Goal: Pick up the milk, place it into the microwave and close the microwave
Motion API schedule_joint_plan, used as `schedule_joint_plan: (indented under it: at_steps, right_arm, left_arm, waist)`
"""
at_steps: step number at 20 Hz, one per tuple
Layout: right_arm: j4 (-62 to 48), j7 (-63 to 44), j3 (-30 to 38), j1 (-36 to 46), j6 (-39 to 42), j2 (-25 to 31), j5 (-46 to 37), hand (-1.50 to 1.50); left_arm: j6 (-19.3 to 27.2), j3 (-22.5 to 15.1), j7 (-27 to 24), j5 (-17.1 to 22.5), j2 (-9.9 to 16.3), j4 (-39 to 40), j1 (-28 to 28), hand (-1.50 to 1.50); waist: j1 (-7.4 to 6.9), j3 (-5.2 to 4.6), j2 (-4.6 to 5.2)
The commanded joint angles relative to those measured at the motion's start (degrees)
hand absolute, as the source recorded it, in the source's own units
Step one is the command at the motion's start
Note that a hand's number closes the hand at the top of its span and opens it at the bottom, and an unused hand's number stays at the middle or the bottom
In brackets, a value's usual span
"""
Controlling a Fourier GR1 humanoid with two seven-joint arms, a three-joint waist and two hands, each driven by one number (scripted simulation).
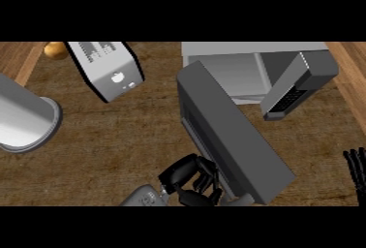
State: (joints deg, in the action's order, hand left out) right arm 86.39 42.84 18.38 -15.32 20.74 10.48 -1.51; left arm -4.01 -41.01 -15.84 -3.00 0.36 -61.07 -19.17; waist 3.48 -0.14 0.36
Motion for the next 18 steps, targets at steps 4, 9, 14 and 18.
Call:
schedule_joint_plan:
  at_steps: [4, 9, 14, 18]
  right_arm:
    - [6.1, -3.1, 0.1, 0.5, 5.6, 3.2, 5.4, -1.50]
    - [10.7, -3.4, -1.2, 2.0, 3.8, 2.7, 5.9, -1.50]
    - [12.3, -5.5, -2.1, 2.7, 7.2, 5.7, 8.5, -1.50]
    - [14.1, -7.1, -2.2, 2.6, 8.2, 6.6, 11.1, -1.50]
  left_arm:
    - [14.7, -11.6, 3.1, 10.7, -0.3, 5.6, -8.1, 1.50]
    - [24.3, -16.1, 2.8, 14.5, -0.3, 4.2, -7.8, 1.50]
    - [29.5, -14.1, 1.7, 20.0, -0.3, 2.8, -12.3, 1.50]
    - [32.6, -10.9, -3.1, 24.5, -0.3, 1.8, -14.4, 1.50]
  waist:
    - [2.83, -0.12, 0.49]
    - [5.00, -0.25, 0.71]
    - [6.97, -0.36, 1.22]
    - [8.65, -0.54, 1.66]
